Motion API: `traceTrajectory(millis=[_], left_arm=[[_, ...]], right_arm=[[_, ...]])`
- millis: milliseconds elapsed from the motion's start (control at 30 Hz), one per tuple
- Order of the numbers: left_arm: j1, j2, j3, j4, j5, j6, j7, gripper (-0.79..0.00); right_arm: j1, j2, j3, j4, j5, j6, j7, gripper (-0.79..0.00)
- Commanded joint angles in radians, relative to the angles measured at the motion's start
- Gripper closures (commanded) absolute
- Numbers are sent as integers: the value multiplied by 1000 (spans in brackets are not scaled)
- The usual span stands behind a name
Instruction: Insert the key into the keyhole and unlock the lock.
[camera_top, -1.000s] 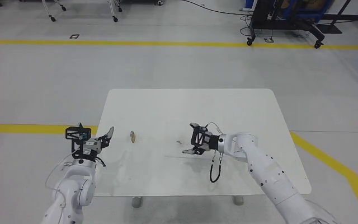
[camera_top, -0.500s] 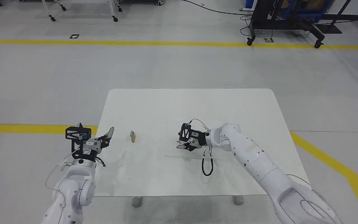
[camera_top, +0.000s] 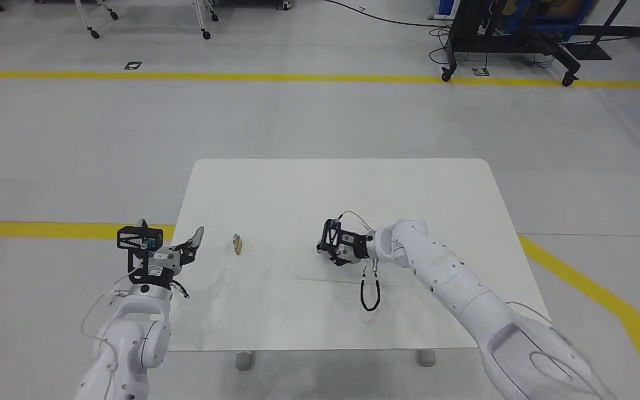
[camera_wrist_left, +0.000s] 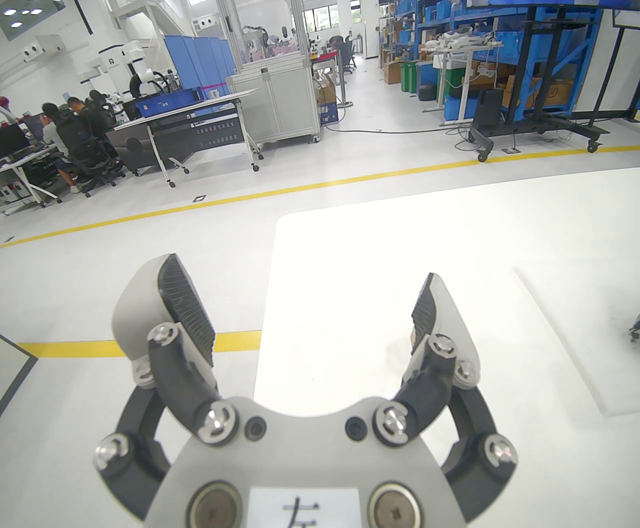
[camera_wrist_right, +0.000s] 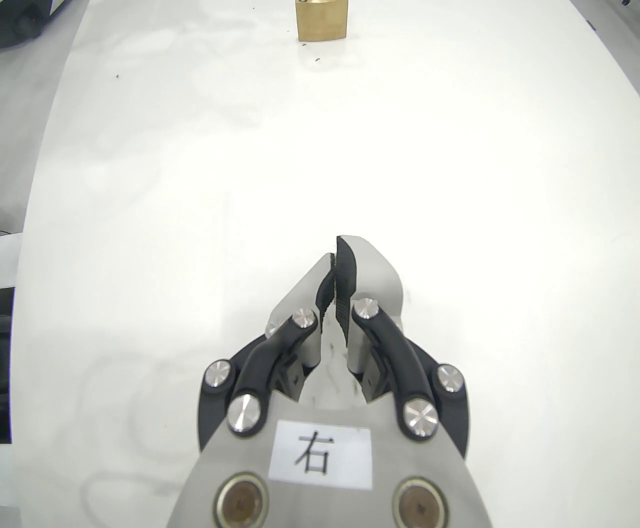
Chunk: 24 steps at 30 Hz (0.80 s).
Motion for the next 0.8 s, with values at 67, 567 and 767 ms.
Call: traceTrajectory(millis=[67,567,767], left_arm=[[0,0,0,0,0,0,0,-785],[0,0,0,0,0,0,0,-785],[0,0,0,0,0,0,0,-785]], right_arm=[[-23,18,17,-23,-55,26,-139,0],[-121,86,129,-121,-110,68,-406,0],[-139,83,135,-130,-64,71,-447,0]])
